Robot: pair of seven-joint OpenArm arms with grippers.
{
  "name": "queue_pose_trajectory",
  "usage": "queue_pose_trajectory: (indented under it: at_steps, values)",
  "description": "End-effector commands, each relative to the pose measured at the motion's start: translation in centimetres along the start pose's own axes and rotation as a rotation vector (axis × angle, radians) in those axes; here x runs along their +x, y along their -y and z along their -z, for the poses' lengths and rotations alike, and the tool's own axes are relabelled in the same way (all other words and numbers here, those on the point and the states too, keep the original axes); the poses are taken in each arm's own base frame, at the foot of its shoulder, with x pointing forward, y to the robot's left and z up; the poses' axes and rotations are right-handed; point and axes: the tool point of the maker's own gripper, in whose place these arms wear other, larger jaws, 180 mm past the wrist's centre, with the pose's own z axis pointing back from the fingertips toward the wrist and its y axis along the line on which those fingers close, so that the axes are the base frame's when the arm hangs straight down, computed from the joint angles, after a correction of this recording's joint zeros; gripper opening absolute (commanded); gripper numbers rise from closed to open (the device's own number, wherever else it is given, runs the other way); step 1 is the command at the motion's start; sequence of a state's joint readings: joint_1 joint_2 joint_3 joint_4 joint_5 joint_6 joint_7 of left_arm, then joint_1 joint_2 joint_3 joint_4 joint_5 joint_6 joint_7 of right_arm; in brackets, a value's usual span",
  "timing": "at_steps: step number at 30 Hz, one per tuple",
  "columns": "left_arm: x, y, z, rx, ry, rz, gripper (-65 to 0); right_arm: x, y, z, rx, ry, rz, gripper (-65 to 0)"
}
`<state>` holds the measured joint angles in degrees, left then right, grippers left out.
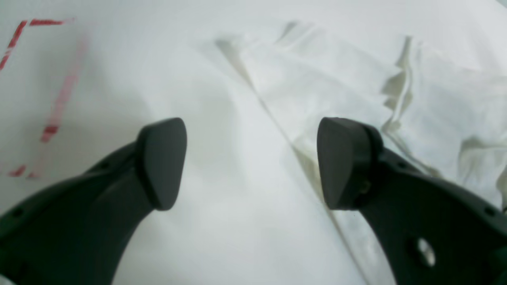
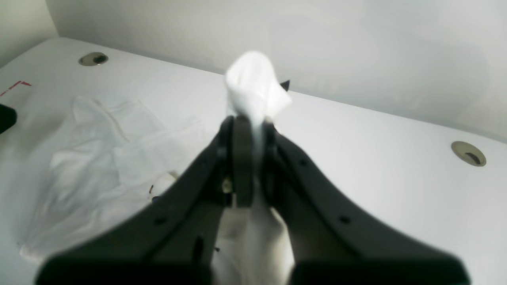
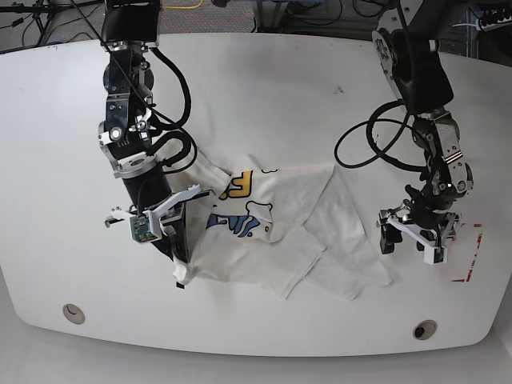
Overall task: Fold the T-shirt properly
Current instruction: 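Shift the open left gripper along the shirt's side edge, then close the left gripper on the shirt fabric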
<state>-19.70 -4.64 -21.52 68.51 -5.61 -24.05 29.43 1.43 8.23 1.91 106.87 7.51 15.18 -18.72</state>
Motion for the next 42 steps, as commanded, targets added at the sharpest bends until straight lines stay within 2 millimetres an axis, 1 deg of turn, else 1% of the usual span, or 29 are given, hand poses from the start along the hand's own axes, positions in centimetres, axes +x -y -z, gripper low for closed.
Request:
queue_pose_trajectory:
  at_steps: [1, 2, 4, 12, 14, 18, 22, 24, 32, 34, 42]
  values:
    - [2.9, 0.8, 0.8, -0.027, 0.066, -0.002, -16.9, 2.0, 0.1, 0.2, 0.002, 0.065, -0.010, -64.3]
    - [3.0, 1.0, 1.1, -0.034, 0.063, -0.007, -16.9, 2.0, 0.1, 0.2, 0.002, 0.066, -0.011, -64.4]
    - [3.1, 2.5, 3.0, -0.074, 0.039, -0.051, -16.3, 2.1, 0.0, 0.0, 0.002, 0.070, -0.009, -64.5]
    - [3.0, 5.4, 6.2, -0.150, -0.014, -0.122, -16.1, 1.9, -0.4, -0.3, 0.010, 0.066, -0.012, -64.4]
    - [3.5, 6.5, 7.3, -0.177, -0.021, -0.153, -16.2, 1.8, -0.4, -0.3, 0.011, 0.061, -0.013, -64.7]
    - [3.7, 6.8, 7.7, -0.186, -0.027, -0.172, -16.2, 1.7, -0.7, -0.5, 0.019, 0.060, -0.015, -64.6]
    - [3.8, 6.3, 7.8, -0.180, -0.025, -0.181, -16.0, 1.9, -0.7, -0.4, 0.018, 0.063, -0.015, -64.6]
    - [3.8, 5.4, 7.8, -0.164, -0.018, -0.189, -16.1, 2.4, -0.3, -0.1, 0.011, 0.076, -0.015, -64.9]
    - [3.0, 3.5, 7.4, -0.135, -0.016, -0.191, -16.4, 2.8, 0.0, 0.3, 0.005, 0.083, -0.021, -64.9]
    - [1.5, 2.6, 7.1, -0.117, -0.033, -0.182, -16.0, 2.2, -0.1, 0.0, 0.008, 0.068, -0.016, -64.9]
    - [-0.2, 2.1, 7.0, -0.109, -0.058, -0.162, -16.5, 2.1, -0.2, -0.1, 0.006, 0.064, -0.014, -64.9]
